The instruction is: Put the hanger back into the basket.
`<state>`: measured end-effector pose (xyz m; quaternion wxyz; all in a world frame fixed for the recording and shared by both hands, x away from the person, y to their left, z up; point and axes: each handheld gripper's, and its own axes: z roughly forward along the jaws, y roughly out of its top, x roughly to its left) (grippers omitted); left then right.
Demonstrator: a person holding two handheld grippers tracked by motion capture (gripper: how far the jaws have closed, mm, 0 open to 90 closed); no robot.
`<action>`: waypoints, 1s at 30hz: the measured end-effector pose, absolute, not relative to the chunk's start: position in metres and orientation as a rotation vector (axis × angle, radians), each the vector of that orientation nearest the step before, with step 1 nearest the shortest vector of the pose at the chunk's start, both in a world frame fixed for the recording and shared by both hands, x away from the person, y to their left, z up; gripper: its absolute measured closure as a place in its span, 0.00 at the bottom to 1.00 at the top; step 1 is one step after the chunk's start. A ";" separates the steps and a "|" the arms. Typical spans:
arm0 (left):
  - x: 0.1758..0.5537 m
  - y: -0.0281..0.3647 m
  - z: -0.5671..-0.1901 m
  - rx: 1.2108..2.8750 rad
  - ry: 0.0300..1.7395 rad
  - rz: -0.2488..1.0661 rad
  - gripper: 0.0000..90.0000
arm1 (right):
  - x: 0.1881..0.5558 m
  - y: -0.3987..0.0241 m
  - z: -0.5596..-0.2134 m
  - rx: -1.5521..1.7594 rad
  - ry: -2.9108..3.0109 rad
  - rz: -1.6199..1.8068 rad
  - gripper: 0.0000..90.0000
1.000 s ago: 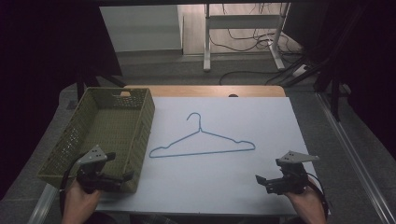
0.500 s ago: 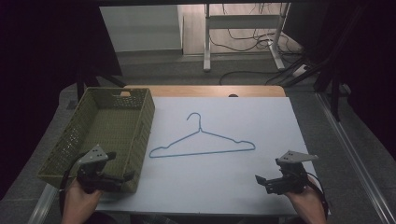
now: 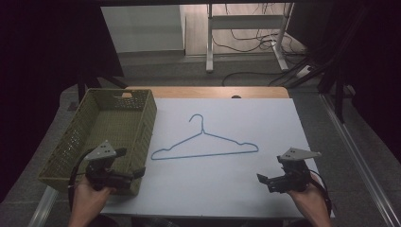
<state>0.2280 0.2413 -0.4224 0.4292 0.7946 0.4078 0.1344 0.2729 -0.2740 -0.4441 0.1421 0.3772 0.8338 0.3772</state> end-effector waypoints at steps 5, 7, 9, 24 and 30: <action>0.237 0.220 -0.419 2.016 0.991 0.335 0.00 | 0.278 -0.267 -0.440 1.070 2.428 1.084 0.00; 0.241 0.210 -0.417 2.056 0.978 0.347 0.00 | 0.282 -0.265 -0.438 1.057 2.429 1.080 0.00; 0.244 0.201 -0.415 2.080 0.969 0.358 0.00 | 0.285 -0.263 -0.436 1.057 2.431 1.079 0.00; 0.284 0.152 -0.422 2.120 0.921 0.300 0.00 | 0.311 -0.247 -0.425 1.018 2.456 1.036 0.00; 0.299 0.136 -0.432 2.135 0.912 0.284 0.00 | 0.323 -0.238 -0.423 1.010 2.482 1.032 0.00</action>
